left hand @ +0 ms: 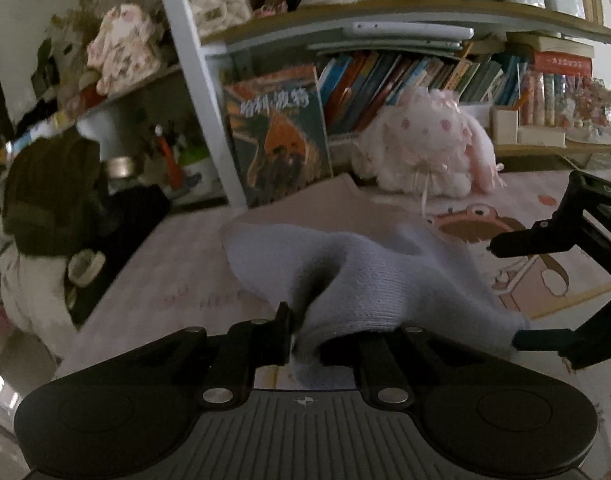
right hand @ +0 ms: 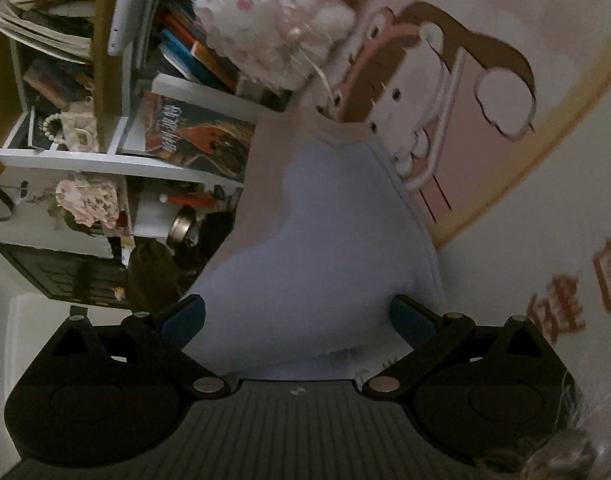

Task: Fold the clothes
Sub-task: 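Grasp the lavender sweater edge with the left tool while the right tool grasps another edge, then lift the sweater with both tools and shake it open in the air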

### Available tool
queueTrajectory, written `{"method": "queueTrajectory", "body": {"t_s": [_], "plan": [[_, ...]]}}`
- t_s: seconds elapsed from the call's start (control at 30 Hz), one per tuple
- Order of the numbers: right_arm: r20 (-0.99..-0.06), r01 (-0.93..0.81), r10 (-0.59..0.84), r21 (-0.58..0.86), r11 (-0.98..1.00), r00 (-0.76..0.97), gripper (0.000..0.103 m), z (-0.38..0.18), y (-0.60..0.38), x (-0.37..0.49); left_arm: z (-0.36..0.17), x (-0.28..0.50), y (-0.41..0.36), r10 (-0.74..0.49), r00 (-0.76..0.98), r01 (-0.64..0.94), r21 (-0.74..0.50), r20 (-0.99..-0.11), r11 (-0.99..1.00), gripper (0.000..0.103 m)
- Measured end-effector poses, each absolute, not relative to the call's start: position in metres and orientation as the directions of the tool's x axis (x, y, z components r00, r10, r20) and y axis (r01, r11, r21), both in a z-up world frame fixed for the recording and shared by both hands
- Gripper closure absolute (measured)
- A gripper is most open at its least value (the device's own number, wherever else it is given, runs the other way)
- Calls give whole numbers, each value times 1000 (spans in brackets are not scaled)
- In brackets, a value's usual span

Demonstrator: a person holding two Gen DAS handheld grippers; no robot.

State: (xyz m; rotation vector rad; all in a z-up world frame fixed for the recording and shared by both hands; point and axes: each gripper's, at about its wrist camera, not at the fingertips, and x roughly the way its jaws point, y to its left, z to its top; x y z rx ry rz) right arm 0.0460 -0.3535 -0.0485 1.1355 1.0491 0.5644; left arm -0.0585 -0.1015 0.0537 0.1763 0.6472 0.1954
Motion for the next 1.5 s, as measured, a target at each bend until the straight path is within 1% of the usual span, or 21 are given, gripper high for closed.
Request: {"method": "queueTrajectory", "body": {"t_s": [0.17, 0.3, 0.37, 0.47, 0.5, 0.57, 0.6, 0.63, 0.67, 0.7, 0.73, 0.8, 0.87, 1.0, 1.13, 1.17, 1.2, 1.27, 1.33, 1.47, 1.5], "plan": [[-398, 179, 806, 917, 356, 438, 3, -57, -358, 38, 52, -63, -95, 229, 777, -120, 220, -586, 968, 92], [-416, 214, 798, 909, 357, 436, 8, -62, -356, 36, 52, -66, -90, 223, 775, -113, 218, -591, 969, 92], [-415, 235, 799, 909, 343, 436, 12, -66, -353, 34, 52, -68, -89, 218, 775, -104, 222, -592, 970, 92], [-410, 267, 798, 909, 319, 442, 20, -73, -347, 33, 52, -72, -86, 210, 776, -89, 226, -595, 970, 92], [-409, 277, 796, 909, 312, 445, 27, -75, -345, 33, 52, -73, -84, 206, 776, -83, 228, -596, 970, 92], [-426, 300, 784, 900, 316, 452, 45, -80, -342, 35, 51, -77, -81, 202, 777, -71, 235, -597, 969, 92], [-437, 313, 776, 894, 319, 455, 59, -82, -340, 37, 51, -78, -80, 197, 779, -61, 240, -595, 969, 92], [-439, 324, 770, 892, 315, 462, 77, -84, -340, 39, 51, -80, -79, 191, 783, -50, 245, -593, 968, 92], [-428, 322, 764, 898, 300, 483, 85, -82, -343, 40, 54, -84, -82, 171, 799, -20, 259, -577, 966, 92], [-414, 318, 757, 905, 283, 505, 90, -79, -347, 40, 57, -89, -85, 147, 817, 16, 277, -558, 961, 93], [-400, 313, 750, 912, 266, 527, 91, -75, -351, 40, 61, -93, -89, 118, 838, 54, 296, -533, 953, 94], [-332, 267, 728, 941, 210, 599, 92, -54, -369, 41, 74, -103, -101, 20, 877, 161, 333, -480, 929, 97], [-241, 196, 706, 970, 147, 666, 92, -25, -388, 44, 89, -109, -111, -83, 893, 245, 323, -443, 914, 98], [-57, -103, 685, 976, 190, 726, 93, 74, -404, 46, 128, -118, -127, -304, 895, 391, 249, -325, 886, 99], [136, -393, 675, 887, 243, 725, 93, 174, -420, 47, 166, -127, -122, -538, 827, 552, 62, -163, 831, 99], [184, -460, 674, 850, 256, 715, 93, 199, -424, 47, 163, -123, -117, -549, 818, 561, 24, -174, 828, 99], [201, -512, 692, 813, 278, 694, 93, 219, -420, 47, 157, -119, -112, -550, 811, 559, -12, -200, 829, 99], [182, -560, 721, 760, 328, 669, 93, 238, -407, 48, 145, -109, -102, -552, 795, 551, -83, -252, 831, 98], [82, -560, 742, 713, 423, 666, 93, 239, -382, 61, 132, -100, -92, -556, 774, 536, -153, -303, 830, 98], [-226, -453, 740, 666, 592, 634, 93, 178, -328, 96, 107, -81, -71, -569, 720, 490, -289, -397, 822, 98], [-314, -417, 731, 658, 628, 606, 93, 151, -313, 107, 93, -77, -70, -549, 703, 466, -291, -452, 836, 98]]}}
